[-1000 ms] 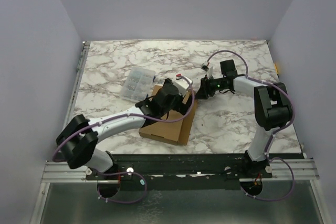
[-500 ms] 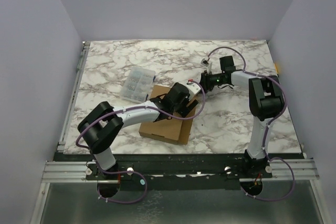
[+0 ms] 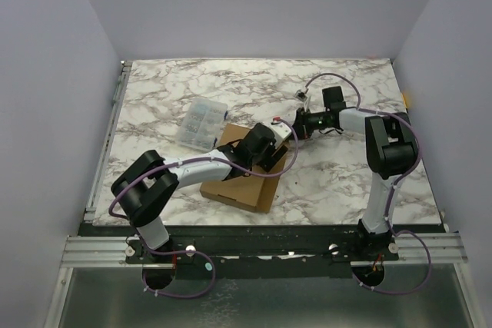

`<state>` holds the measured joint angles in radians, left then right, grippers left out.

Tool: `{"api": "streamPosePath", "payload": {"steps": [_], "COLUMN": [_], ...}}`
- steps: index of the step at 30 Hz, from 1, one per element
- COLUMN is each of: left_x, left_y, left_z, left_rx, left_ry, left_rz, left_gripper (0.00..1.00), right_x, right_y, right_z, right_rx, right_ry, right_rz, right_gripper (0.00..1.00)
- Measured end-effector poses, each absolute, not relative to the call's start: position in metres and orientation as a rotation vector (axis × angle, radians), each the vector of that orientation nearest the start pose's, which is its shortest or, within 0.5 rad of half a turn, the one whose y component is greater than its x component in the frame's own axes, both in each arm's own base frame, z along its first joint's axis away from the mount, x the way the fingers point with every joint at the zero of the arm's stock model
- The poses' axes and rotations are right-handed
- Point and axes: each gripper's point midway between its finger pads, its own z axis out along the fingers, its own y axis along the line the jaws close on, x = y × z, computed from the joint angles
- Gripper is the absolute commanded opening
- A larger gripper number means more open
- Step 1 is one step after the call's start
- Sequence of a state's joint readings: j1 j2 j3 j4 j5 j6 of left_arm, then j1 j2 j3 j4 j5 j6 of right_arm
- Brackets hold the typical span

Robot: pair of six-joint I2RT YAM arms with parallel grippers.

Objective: Fold the paper box
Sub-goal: Close the paper box at the center of the board.

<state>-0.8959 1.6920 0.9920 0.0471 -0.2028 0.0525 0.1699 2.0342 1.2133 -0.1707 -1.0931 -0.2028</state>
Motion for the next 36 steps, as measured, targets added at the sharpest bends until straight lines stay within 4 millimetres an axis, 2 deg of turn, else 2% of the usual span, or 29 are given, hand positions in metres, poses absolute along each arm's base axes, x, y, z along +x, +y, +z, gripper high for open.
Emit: {"api": "streamPosePath", "payload": {"steps": [5, 11, 17, 19, 25, 31, 36], "left_x": [0.302, 0.297, 0.295, 0.295, 0.294, 0.294, 0.294], "left_y": [-0.320, -0.320, -0.323, -0.323, -0.323, -0.324, -0.324], "left_z": [0.082, 0.082, 0.083, 0.082, 0.082, 0.082, 0.082], "left_rx": [0.896, 0.870, 0.869, 0.871, 0.869, 0.866, 0.865], "left_ry": [2.014, 2.010, 2.005, 2.004, 1.998, 1.991, 1.989], "left_rz": [-0.263, -0.303, -0.338, -0.346, -0.354, -0.360, -0.364], "left_gripper": [0.74, 0.74, 0.74, 0.74, 0.74, 0.74, 0.74], "right_x": [0.364, 0.356, 0.359, 0.365, 0.373, 0.368, 0.366], "right_y": [0.216, 0.215, 0.216, 0.217, 0.219, 0.221, 0.221], "right_z": [0.054, 0.054, 0.056, 0.058, 0.061, 0.052, 0.052], "right_rx": [-0.828, -0.839, -0.829, -0.826, -0.824, -0.814, -0.820], "right_ry": [2.096, 2.088, 2.094, 2.088, 2.084, 2.122, 2.118], "right_rz": [1.327, 1.321, 1.332, 1.330, 1.330, 1.355, 1.363], "right_gripper": [0.01, 0.02, 0.19, 0.20, 0.14, 0.12, 0.01]}}
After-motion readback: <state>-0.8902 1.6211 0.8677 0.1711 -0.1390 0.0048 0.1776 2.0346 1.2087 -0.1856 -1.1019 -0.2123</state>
